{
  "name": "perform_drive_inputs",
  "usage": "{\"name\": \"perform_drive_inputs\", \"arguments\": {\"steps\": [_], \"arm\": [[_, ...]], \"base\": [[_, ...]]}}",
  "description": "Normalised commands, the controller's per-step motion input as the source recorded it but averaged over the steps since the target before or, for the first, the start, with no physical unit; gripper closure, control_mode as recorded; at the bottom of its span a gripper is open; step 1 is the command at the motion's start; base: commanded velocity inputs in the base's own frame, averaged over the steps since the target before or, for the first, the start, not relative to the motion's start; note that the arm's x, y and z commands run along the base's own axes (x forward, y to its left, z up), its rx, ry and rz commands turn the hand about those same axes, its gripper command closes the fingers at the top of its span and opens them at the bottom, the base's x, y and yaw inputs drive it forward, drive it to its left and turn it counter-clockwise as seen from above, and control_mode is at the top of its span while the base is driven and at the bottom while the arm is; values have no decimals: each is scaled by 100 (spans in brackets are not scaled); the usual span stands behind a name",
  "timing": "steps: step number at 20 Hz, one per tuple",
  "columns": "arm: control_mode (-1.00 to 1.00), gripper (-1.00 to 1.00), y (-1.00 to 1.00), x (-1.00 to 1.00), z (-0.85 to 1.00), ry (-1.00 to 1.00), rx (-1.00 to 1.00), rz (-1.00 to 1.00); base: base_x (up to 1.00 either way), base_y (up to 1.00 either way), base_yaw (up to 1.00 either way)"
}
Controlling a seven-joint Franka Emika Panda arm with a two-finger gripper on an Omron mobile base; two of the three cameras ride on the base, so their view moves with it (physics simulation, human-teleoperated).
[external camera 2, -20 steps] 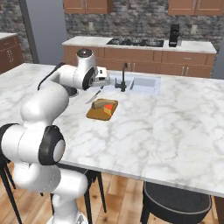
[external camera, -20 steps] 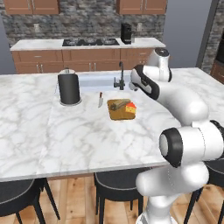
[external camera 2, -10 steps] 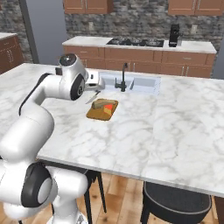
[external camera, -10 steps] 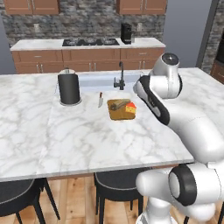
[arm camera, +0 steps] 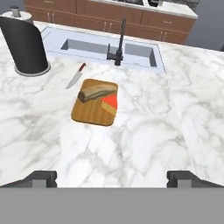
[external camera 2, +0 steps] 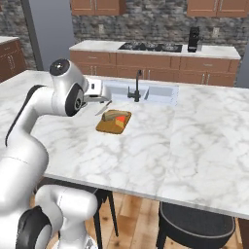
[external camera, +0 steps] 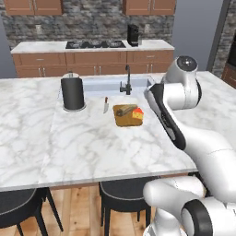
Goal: Retrieve the sausage and cheese from the fridge and place them on the cutting board on the counter.
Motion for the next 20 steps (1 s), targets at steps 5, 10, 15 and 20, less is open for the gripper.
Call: {"name": "perform_drive_inputs", "arguments": {"steps": [5, 10, 15, 20], "arm": [[-100, -100, 0, -59, 1, -1, 0, 3], [-100, -100, -1, -99, 15, 2, 0, 2], [-100, -100, 0, -80, 12, 4, 0, 0], [100, -100, 6, -24, 0, 3, 0, 1]], "base": [[0, 0, 0], [0, 0, 0], [0, 0, 0], [0, 4, 0]]}}
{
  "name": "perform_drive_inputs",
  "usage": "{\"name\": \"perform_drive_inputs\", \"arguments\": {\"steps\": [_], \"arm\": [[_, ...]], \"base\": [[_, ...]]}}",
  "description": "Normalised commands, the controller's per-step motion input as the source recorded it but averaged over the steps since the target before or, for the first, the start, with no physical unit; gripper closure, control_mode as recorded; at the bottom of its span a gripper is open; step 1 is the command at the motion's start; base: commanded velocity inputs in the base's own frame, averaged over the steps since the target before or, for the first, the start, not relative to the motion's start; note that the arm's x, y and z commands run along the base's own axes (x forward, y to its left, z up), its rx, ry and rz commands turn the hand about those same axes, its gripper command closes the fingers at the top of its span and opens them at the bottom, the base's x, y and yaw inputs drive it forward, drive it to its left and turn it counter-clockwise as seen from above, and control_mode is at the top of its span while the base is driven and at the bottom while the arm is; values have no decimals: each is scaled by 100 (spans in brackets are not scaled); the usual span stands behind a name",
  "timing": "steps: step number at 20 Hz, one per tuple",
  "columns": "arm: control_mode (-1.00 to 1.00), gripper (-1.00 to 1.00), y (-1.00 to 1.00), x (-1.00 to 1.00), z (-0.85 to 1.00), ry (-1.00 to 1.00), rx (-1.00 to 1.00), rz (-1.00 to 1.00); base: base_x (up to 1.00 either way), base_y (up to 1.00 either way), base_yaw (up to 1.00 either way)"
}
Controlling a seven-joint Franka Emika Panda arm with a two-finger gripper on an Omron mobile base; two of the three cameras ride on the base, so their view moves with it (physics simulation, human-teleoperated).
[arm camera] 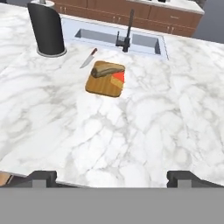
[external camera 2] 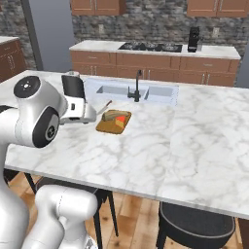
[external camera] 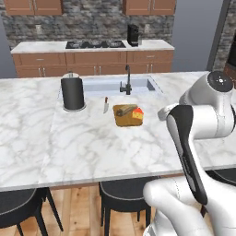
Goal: Retrieve the sausage and cheese from the fridge and place them on the cutting board on the counter.
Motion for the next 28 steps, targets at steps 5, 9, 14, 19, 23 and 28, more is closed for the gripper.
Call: {"name": "perform_drive_inputs", "arguments": {"steps": [5, 9, 14, 19, 23, 28], "arm": [[100, -100, 0, 0, 0, 0, 0, 0], [100, -100, 0, 0, 0, 0, 0, 0], [100, -100, 0, 0, 0, 0, 0, 0], [100, -100, 0, 0, 0, 0, 0, 0], [100, -100, 0, 0, 0, 0, 0, 0], [100, -100, 0, 0, 0, 0, 0, 0]], "base": [[-76, -25, -1], [-100, -84, -24], [-32, -99, -52], [53, -100, -33], [100, -100, -14], [100, -100, -13]]}}
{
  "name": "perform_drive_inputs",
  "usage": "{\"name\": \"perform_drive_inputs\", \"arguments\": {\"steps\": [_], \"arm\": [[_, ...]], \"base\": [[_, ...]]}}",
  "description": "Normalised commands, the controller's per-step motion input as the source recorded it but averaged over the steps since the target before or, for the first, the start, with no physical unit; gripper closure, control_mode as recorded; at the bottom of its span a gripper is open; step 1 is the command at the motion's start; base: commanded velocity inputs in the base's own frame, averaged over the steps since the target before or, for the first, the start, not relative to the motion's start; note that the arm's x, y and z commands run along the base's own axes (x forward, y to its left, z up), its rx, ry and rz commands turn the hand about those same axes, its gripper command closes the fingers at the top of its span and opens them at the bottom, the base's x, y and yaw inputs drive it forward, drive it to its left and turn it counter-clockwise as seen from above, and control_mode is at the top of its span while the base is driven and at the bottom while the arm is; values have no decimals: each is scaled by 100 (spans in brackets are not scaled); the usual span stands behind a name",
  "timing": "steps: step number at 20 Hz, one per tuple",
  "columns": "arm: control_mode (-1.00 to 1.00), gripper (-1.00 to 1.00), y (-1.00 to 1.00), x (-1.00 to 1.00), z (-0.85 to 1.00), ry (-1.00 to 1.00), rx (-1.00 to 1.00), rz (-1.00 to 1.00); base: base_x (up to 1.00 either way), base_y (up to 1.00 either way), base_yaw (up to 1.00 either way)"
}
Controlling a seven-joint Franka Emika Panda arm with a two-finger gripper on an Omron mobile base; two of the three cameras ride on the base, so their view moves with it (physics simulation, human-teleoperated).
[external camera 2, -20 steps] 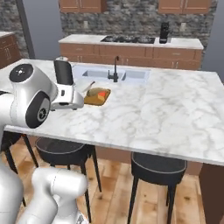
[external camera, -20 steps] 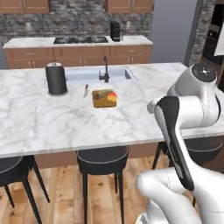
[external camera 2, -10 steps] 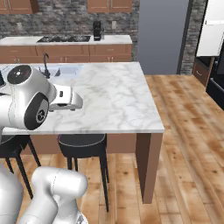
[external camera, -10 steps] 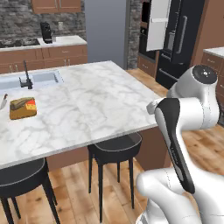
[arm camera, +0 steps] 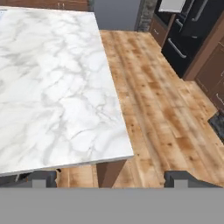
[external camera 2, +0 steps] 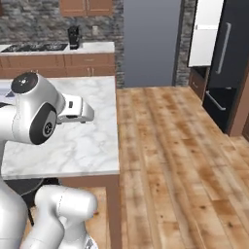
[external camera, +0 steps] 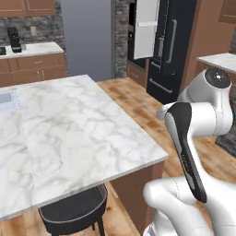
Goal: Retrieve the sausage and cheese from the fridge and place them on the cutting board on the counter.
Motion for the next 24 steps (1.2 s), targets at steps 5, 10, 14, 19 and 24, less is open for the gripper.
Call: {"name": "perform_drive_inputs", "arguments": {"steps": [5, 10, 14, 19, 24], "arm": [[100, -100, 0, 0, 0, 0, 0, 0], [100, -100, 0, 0, 0, 0, 0, 0], [100, -100, 0, 0, 0, 0, 0, 0], [100, -100, 0, 0, 0, 0, 0, 0], [100, -100, 0, 0, 0, 0, 0, 0]], "base": [[83, -100, -8], [100, -100, 6], [100, -100, 17], [65, -100, 7], [-3, -100, 0]]}}
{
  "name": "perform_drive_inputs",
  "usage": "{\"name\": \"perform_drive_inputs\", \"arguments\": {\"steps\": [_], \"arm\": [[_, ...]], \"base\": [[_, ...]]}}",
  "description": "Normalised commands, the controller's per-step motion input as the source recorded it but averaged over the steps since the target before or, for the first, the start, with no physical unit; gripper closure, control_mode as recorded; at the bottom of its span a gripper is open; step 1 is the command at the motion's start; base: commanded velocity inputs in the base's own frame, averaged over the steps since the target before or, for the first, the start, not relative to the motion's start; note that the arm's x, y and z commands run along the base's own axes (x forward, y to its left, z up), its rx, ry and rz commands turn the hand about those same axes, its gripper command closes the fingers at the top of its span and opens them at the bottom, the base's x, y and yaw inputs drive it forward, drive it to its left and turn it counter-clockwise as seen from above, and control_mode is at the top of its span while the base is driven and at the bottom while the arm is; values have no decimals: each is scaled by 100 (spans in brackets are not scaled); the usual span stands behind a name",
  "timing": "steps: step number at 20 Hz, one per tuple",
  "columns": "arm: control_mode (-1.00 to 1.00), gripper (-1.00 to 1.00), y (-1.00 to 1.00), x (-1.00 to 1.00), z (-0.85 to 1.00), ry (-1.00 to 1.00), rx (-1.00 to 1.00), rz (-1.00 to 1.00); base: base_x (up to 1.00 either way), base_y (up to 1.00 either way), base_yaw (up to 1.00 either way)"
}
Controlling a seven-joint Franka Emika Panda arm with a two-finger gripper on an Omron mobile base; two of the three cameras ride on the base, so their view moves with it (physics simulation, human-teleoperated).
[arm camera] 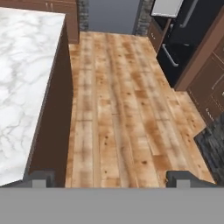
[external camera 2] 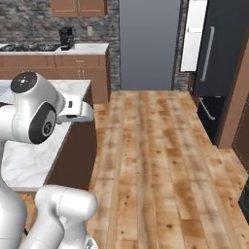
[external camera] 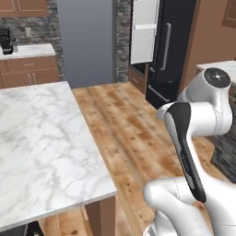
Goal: Retrieve the sausage and cheese from the fridge and place them on the cutting board on the counter.
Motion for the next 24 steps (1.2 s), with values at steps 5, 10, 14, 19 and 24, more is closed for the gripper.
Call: {"name": "perform_drive_inputs", "arguments": {"steps": [5, 10, 14, 19, 24], "arm": [[100, -100, 0, 0, 0, 0, 0, 0], [100, -100, 0, 0, 0, 0, 0, 0], [100, -100, 0, 0, 0, 0, 0, 0], [100, -100, 0, 0, 0, 0, 0, 0], [100, -100, 0, 0, 0, 0, 0, 0]], "base": [[37, -92, 0], [100, -10, 1], [100, 0, 0], [100, 0, 0], [100, 0, 0]]}}
